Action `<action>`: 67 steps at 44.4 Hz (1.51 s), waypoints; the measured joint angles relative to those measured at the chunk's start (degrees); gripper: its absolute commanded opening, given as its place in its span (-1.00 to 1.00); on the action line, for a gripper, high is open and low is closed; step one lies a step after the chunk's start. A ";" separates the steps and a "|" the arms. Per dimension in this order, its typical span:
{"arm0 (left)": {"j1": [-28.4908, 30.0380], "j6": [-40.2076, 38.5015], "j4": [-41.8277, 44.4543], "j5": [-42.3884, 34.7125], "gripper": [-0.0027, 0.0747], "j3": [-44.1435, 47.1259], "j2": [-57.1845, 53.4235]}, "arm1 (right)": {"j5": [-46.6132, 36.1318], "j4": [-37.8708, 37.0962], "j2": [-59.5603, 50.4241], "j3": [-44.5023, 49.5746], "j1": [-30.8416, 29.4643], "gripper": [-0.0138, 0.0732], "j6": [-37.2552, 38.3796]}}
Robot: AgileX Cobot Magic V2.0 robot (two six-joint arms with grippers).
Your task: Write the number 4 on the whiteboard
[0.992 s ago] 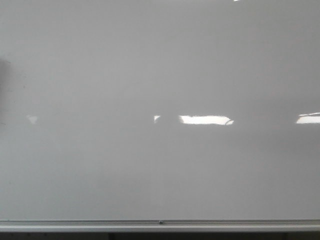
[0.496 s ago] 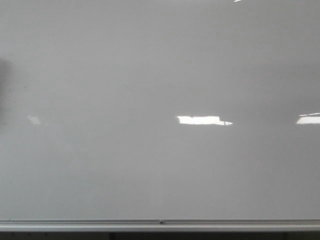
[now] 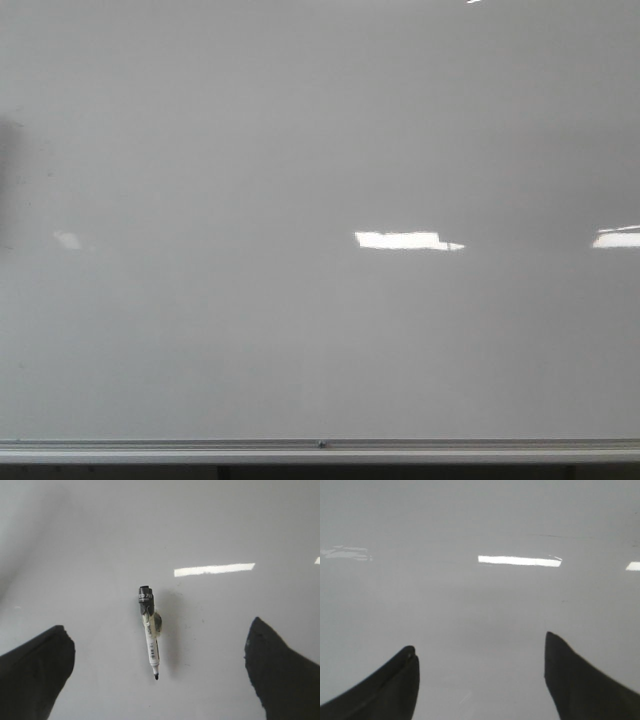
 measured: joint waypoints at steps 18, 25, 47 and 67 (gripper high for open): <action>0.00 -0.03 -4.38 -3.19 0.85 -7.25 31.61 | 0.00 0.00 0.00 0.00 0.00 0.62 0.00; 1.86 -0.12 -4.91 -7.58 0.85 -10.43 42.67 | 0.00 0.00 0.00 0.00 0.00 0.62 0.00; 3.72 -0.12 -5.03 -19.22 0.85 -16.60 65.24 | 0.00 0.00 0.00 -0.08 0.00 0.62 0.00; 3.50 -0.12 -5.03 -24.19 0.24 -17.68 69.63 | 0.00 0.00 0.00 -0.08 0.00 0.62 0.00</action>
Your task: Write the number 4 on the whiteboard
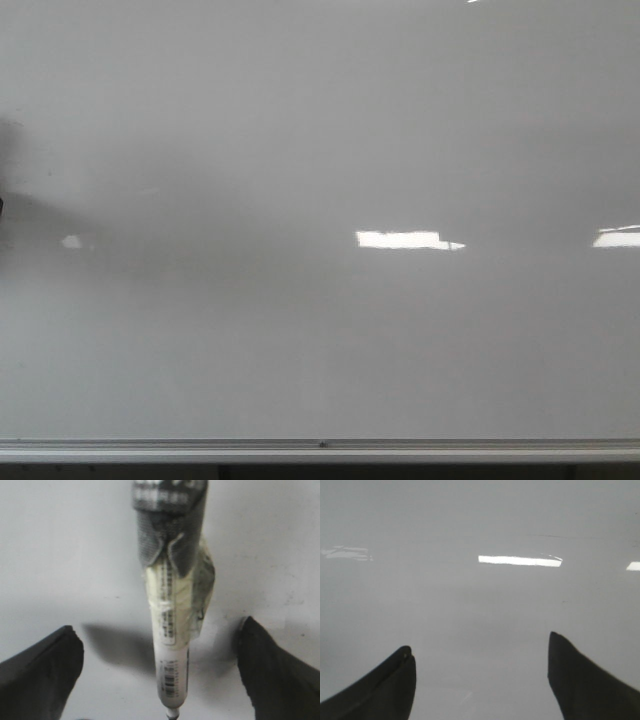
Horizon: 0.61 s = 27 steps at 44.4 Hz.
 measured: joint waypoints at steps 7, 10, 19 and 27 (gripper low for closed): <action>0.00 0.00 0.00 -0.11 -0.40 0.00 0.09 | 0.00 0.00 0.00 0.00 0.00 0.62 0.00; 0.00 0.00 0.00 -0.01 -0.71 0.00 0.09 | 0.00 0.00 0.00 0.00 0.00 0.62 0.00; -0.15 0.00 0.75 2.82 -0.98 -0.23 0.09 | 0.00 0.00 0.00 0.00 0.00 0.62 0.00; -4.40 0.00 6.37 13.35 -0.97 -2.12 -2.12 | 0.00 0.00 0.00 0.00 0.00 0.62 0.00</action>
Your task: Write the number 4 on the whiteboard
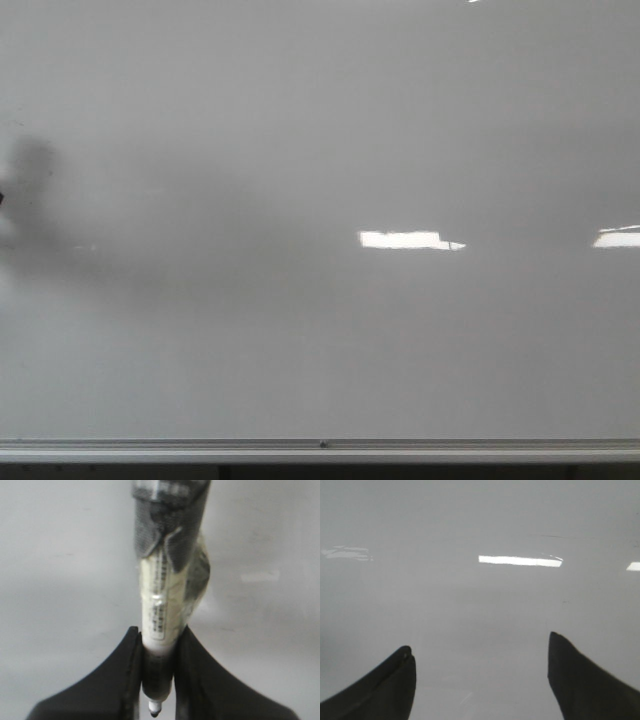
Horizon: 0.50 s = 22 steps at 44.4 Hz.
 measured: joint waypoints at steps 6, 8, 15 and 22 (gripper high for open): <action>-6.42 2.82 1.43 13.38 -0.97 -5.39 -1.51 | 0.00 0.00 0.00 0.00 0.00 0.62 0.00; -8.98 6.40 0.88 18.93 -0.97 -7.66 -1.60 | 0.00 0.00 0.00 0.00 0.00 0.62 0.00; -18.15 23.73 -6.13 33.84 -0.98 -13.10 -1.69 | 0.00 0.00 0.00 0.00 0.00 0.62 0.00; -26.19 38.42 -18.07 45.28 -0.98 -17.20 -1.69 | 0.00 0.00 0.00 0.00 0.00 0.62 0.00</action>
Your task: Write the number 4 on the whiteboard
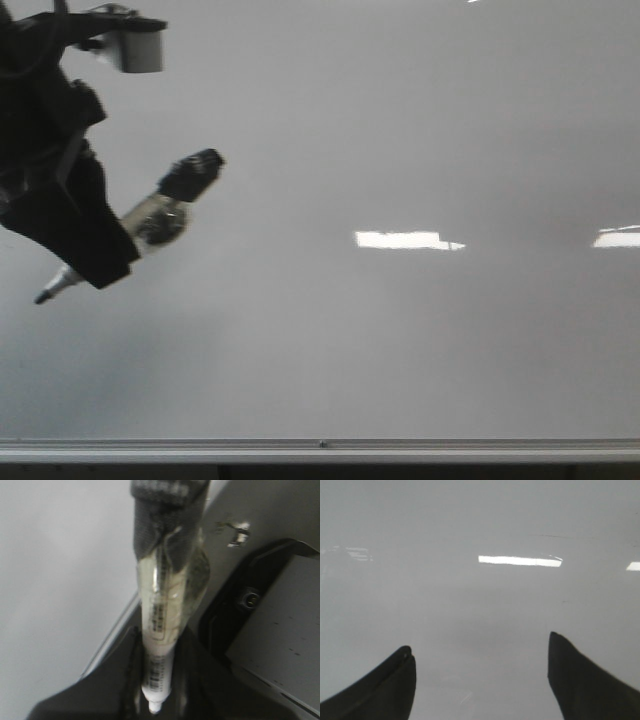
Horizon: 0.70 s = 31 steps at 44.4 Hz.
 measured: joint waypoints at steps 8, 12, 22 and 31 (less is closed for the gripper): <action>-7.98 8.31 -6.22 8.51 -0.98 -3.52 0.00 | 0.75 0.00 0.00 0.00 0.00 0.62 0.00; -10.67 9.76 -6.72 11.72 -0.98 -4.76 0.00 | 1.51 0.00 0.00 0.00 0.00 0.62 0.00; -13.70 10.89 -6.84 13.64 -0.98 -7.82 0.00 | 7.44 1.72 2.57 -2.18 0.50 0.62 -3.34; -14.02 13.48 -6.97 13.67 -0.98 -9.54 0.00 | 20.01 16.17 12.77 -9.03 6.08 0.62 -20.48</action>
